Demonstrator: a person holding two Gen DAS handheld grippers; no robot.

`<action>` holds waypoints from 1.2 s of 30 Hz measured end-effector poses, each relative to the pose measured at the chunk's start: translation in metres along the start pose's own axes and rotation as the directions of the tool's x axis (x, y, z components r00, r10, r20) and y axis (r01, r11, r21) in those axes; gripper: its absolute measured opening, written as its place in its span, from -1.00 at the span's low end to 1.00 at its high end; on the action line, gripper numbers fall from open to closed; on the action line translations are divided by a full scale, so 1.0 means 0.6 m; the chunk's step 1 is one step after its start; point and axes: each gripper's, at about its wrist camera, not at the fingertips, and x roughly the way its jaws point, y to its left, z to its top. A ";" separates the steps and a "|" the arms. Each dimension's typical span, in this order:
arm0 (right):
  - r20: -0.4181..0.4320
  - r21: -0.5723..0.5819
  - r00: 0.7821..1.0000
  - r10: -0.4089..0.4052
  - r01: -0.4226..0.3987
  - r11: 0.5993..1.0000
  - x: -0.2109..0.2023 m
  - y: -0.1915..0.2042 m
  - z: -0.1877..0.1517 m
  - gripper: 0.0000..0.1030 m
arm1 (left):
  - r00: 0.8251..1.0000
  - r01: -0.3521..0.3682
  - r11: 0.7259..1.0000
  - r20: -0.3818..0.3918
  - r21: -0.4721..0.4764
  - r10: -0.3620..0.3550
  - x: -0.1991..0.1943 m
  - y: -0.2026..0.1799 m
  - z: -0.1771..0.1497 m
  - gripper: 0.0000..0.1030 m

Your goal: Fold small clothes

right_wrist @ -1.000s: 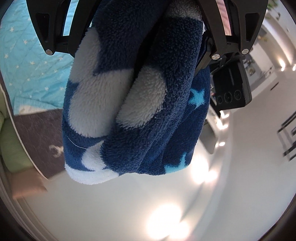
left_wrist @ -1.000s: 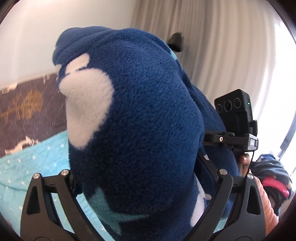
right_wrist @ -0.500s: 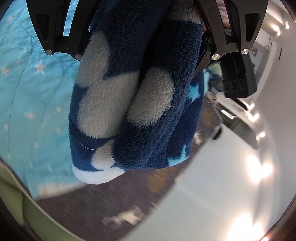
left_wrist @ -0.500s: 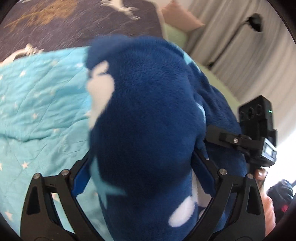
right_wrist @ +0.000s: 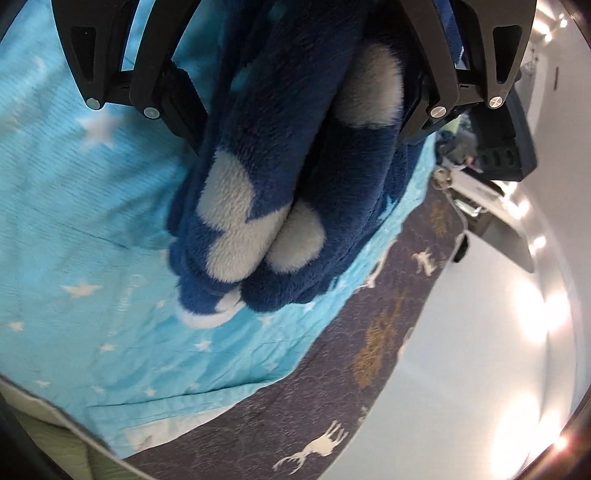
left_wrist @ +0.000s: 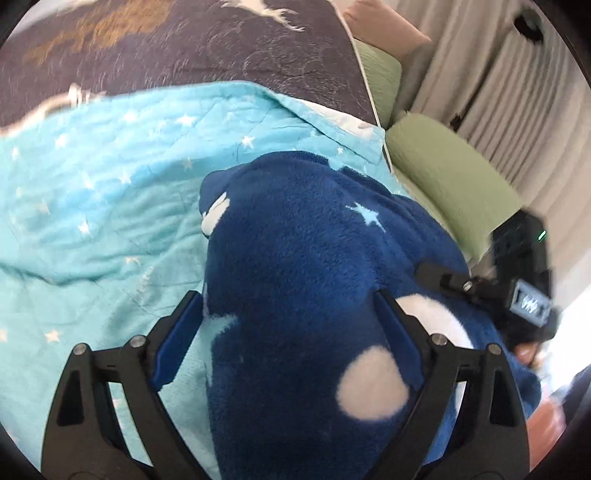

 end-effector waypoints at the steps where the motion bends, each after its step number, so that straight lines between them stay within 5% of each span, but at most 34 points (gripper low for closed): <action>1: 0.007 -0.003 1.000 -0.028 0.028 1.000 -0.013 0.002 0.001 0.68 | 1.000 -0.028 0.999 0.009 0.034 0.028 -0.005 -0.010 0.000 0.79; 4: 0.064 -0.020 0.975 -0.214 0.216 0.976 -0.085 0.049 -0.006 0.68 | 0.998 -0.060 0.994 0.013 0.091 0.060 -0.030 -0.037 0.000 0.77; 6: 0.109 -0.038 0.959 -0.262 0.267 0.963 -0.130 0.083 -0.016 0.68 | 0.999 -0.043 0.995 0.019 0.087 0.042 -0.052 -0.046 -0.003 0.77; 10: 0.136 -0.127 0.972 -0.190 0.207 0.970 -0.206 0.172 -0.059 0.68 | 0.997 0.028 0.992 0.074 0.125 -0.038 -0.113 -0.069 -0.023 0.77; 13: 0.084 -0.159 0.991 -0.104 0.116 0.980 -0.210 0.207 -0.094 0.52 | 1.000 -0.010 0.983 0.023 0.182 0.006 -0.099 -0.080 -0.043 0.77; 16: 0.014 -0.127 0.976 -0.217 0.217 0.968 -0.159 0.185 -0.122 -0.02 | 0.982 -0.178 0.944 -0.003 0.277 0.186 -0.043 -0.086 -0.080 0.86; 18: -0.081 -0.037 0.935 -0.344 0.342 0.939 -0.098 0.127 -0.141 -0.69 | 0.976 -0.209 0.922 0.008 0.327 0.219 -0.023 -0.090 -0.104 1.00; 21: -0.069 0.032 0.940 -0.333 0.336 0.941 -0.082 0.083 -0.161 -0.70 | 0.977 -0.212 0.926 0.039 0.311 0.211 -0.023 -0.082 -0.114 1.00; 25: -0.045 -0.056 0.922 -0.384 0.381 0.923 -0.127 0.141 -0.164 -0.66 | 0.986 -0.167 0.963 0.008 0.211 0.169 -0.068 -0.056 -0.102 0.91; 29: 0.100 -0.233 0.877 -0.469 0.479 0.846 -0.224 0.251 -0.218 -0.51 | 0.974 -0.198 0.957 0.150 0.214 0.168 -0.205 -0.083 -0.133 0.90; 36: 0.316 -0.312 0.841 -0.440 0.530 0.789 -0.389 0.390 -0.390 0.09 | 0.936 -0.221 0.956 0.316 0.191 0.153 -0.457 -0.144 -0.245 0.98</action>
